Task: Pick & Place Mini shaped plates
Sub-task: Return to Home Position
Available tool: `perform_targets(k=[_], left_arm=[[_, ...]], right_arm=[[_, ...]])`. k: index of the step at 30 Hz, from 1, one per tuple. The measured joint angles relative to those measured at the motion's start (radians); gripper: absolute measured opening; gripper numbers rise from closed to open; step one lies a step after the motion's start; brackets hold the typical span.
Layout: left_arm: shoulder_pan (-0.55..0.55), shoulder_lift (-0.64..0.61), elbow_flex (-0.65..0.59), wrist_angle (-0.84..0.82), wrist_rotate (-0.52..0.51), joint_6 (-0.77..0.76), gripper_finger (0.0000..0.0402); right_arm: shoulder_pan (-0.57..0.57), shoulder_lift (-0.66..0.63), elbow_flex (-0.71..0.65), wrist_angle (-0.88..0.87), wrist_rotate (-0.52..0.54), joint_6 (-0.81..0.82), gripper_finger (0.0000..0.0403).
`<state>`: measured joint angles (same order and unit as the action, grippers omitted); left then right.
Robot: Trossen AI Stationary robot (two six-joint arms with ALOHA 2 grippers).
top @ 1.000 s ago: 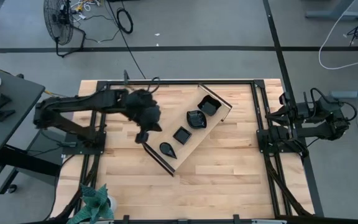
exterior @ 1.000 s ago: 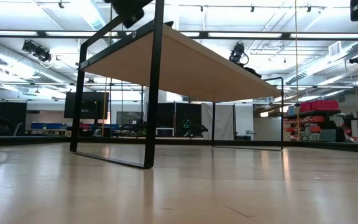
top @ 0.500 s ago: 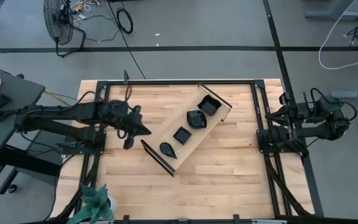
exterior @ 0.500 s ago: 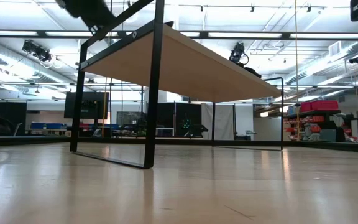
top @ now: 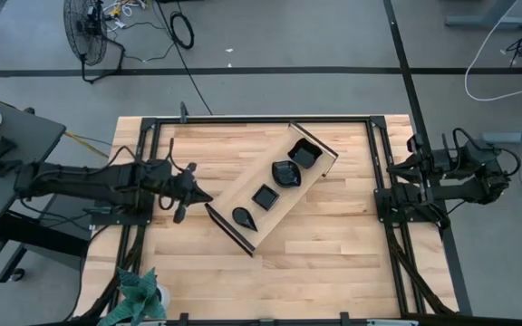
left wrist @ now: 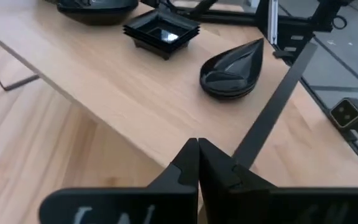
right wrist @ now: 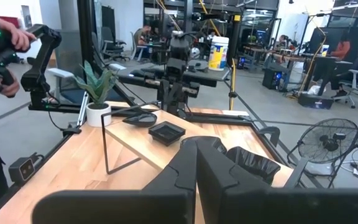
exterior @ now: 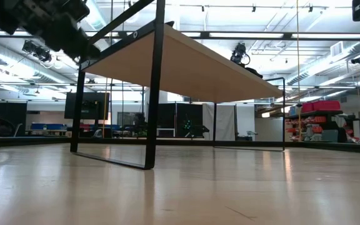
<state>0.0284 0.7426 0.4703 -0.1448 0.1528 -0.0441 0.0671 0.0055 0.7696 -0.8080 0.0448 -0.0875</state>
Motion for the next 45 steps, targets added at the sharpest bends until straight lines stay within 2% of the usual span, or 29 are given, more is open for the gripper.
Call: perform_targets(k=[9, 22, 45], left_arm=[[0.0, -0.154, -0.174, 0.083, 0.003, -0.029, 0.0003], [0.0, -0.3, -0.332, 0.246, -0.014, 0.007, 0.0002], [0.0, -0.573, -0.461, 0.233, -0.002, 0.057, 0.0002]], right_arm=[[0.0, 0.0, 0.0, 0.0, 0.0, 0.0, 0.001], [0.0, 0.0, 0.0, 0.0, 0.0, 0.0, 0.001], [0.0, 0.0, 0.0, 0.0, 0.0, 0.0, 0.001]])
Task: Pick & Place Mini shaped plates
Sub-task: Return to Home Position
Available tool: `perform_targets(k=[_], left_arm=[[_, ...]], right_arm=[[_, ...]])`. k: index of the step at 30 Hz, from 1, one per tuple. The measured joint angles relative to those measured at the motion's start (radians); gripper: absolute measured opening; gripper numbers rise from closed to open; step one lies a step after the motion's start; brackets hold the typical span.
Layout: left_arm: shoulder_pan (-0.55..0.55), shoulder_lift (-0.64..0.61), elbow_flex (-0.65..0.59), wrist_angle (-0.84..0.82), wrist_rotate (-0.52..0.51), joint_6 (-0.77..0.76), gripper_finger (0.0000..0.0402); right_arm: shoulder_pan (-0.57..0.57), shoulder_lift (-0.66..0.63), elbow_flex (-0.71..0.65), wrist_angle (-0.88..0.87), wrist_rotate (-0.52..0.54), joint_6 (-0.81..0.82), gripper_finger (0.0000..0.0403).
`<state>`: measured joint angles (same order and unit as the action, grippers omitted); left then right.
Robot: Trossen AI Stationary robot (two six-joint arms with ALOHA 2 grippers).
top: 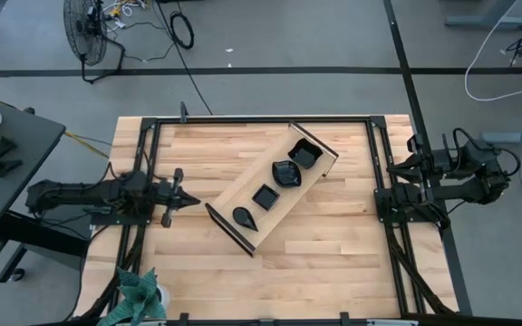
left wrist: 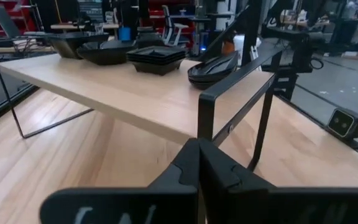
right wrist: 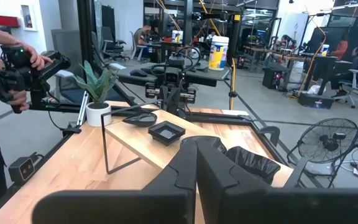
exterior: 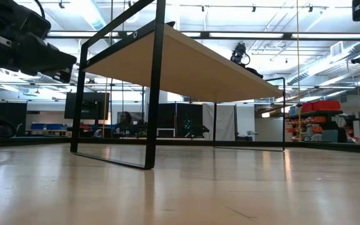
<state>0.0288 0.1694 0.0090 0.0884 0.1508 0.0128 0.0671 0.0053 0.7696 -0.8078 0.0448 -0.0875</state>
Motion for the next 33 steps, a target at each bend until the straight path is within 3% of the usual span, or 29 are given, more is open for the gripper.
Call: perform_targets(k=[17, 33], left_arm=[[0.001, -0.166, 0.0, -0.046, -0.008, 0.053, 0.0002], [0.001, -0.149, -0.001, -0.043, -0.018, 0.052, 0.0002]], right_arm=[[0.0, 0.0, 0.0, 0.0, 0.0, 0.0, 0.001], [0.0, 0.0, 0.0, 0.0, 0.0, 0.0, 0.001]])
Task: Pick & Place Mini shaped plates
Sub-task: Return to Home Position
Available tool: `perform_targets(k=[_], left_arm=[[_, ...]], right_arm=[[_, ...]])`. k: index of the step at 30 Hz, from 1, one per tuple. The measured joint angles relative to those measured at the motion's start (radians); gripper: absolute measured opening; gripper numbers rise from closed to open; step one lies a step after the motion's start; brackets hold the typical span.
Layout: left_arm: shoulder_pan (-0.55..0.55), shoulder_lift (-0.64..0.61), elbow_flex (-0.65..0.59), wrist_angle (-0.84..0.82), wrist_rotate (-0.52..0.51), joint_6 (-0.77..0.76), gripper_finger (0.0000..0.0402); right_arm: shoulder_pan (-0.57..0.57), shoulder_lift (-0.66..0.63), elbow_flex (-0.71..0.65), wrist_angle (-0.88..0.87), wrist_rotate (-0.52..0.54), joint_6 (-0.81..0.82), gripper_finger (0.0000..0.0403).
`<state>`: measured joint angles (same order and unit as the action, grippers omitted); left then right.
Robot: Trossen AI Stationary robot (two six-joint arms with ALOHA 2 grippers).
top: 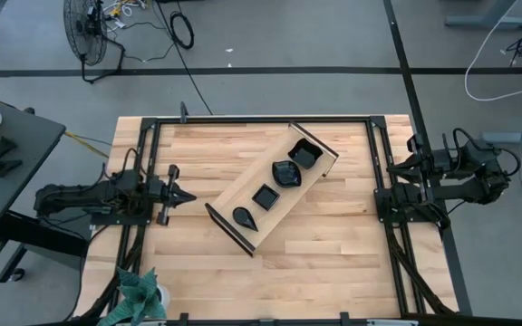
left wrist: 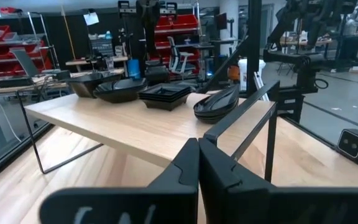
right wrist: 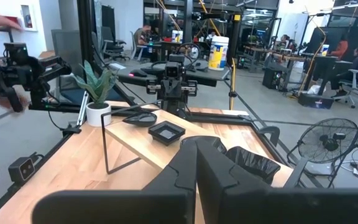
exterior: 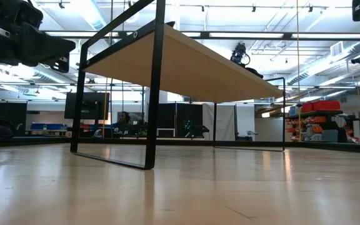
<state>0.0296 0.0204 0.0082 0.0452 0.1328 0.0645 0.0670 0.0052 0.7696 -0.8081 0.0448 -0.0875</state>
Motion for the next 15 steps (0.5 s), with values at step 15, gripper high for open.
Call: perform_targets(k=[15], left_arm=[[0.0, 0.001, -0.001, 0.024, 0.001, -0.001, 0.0003]], right_arm=[[0.0, 0.0, 0.0, 0.0, 0.0, 0.0, 0.001]])
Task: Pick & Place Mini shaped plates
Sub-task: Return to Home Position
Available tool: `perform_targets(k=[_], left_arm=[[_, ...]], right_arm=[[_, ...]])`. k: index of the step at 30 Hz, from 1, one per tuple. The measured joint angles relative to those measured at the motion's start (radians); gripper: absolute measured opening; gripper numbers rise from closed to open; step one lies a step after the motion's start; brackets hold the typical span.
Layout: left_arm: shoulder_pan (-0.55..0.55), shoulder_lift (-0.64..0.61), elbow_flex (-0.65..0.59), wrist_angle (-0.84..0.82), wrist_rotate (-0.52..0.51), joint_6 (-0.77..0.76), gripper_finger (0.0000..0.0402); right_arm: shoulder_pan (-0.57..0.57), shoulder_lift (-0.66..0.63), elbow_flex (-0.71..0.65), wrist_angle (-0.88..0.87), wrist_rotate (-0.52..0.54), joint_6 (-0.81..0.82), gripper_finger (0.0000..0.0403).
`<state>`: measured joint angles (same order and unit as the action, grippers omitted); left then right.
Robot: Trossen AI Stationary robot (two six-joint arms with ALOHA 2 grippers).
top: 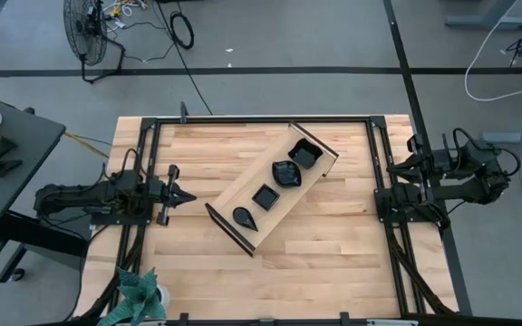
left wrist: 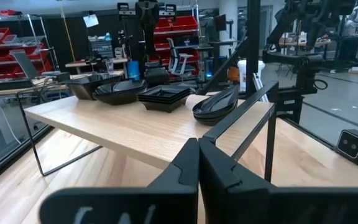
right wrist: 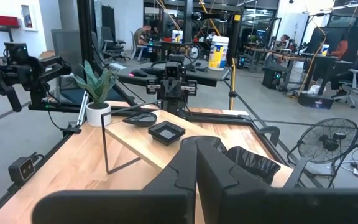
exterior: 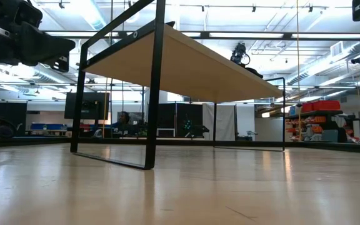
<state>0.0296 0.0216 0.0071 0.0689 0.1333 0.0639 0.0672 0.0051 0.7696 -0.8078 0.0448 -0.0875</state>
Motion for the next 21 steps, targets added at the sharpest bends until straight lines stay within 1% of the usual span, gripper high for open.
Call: perform_targets(k=[15, 18, 21], left_arm=[[0.0, 0.0, 0.0, 0.007, 0.0, 0.0, 0.0003], [0.0, 0.0, 0.0, 0.008, -0.001, 0.0, 0.0003], [0.0, 0.0, 0.0, 0.008, -0.001, 0.0, 0.0003]], right_arm=[[0.0, 0.0, 0.0, 0.0, 0.0, 0.0, 0.001], [0.0, 0.0, 0.0, -0.031, 0.0, 0.0, 0.001], [0.0, 0.0, -0.01, -0.046, 0.0, 0.051, 0.001]])
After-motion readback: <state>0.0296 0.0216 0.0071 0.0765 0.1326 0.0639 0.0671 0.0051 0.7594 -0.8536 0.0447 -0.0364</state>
